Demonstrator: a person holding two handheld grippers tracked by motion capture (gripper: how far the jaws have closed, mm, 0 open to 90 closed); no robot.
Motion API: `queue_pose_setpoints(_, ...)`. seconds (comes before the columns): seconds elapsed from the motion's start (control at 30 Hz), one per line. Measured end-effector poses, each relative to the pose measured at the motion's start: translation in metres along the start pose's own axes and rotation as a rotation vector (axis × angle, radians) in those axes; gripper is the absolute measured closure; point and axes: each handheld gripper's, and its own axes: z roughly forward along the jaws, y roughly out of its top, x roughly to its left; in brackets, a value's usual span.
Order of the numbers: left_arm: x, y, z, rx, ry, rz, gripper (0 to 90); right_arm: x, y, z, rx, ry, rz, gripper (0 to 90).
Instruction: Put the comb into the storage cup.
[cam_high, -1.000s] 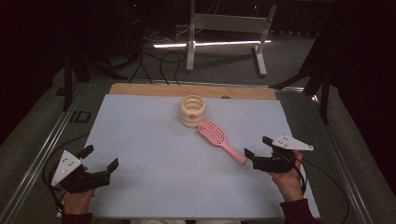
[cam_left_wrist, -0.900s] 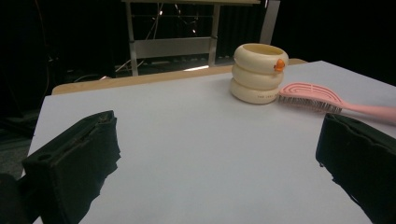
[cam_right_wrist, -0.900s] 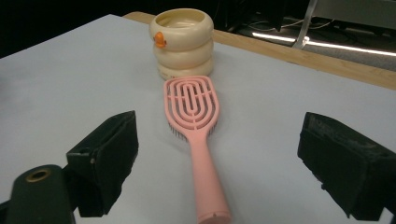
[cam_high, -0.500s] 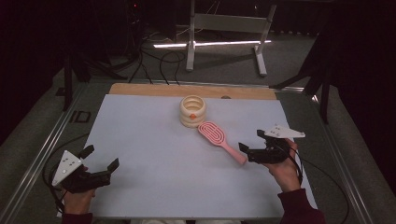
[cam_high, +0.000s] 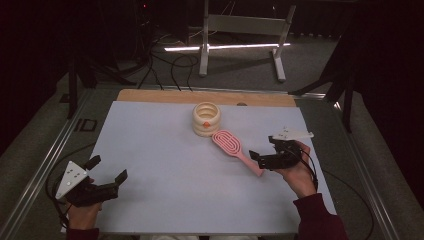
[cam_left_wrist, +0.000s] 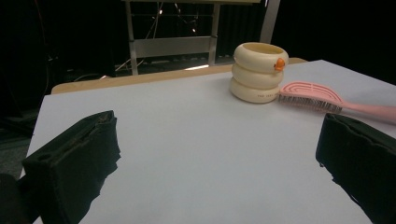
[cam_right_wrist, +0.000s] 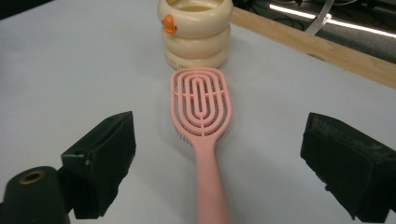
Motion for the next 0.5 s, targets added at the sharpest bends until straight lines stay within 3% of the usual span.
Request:
queue_pose_setpoints(0.37, 0.0, 0.0, 0.001, 0.002, 0.0, 0.001, 0.3, 0.003, 0.009, 0.015, 0.05, 0.008, -0.033, 10.0)
queue_pose_setpoints(0.5, 0.0, 0.0, 0.001, 0.002, -0.001, 0.0, 0.3, 0.006, 0.015, 0.021, 0.078, -0.01, -0.067, 10.0)
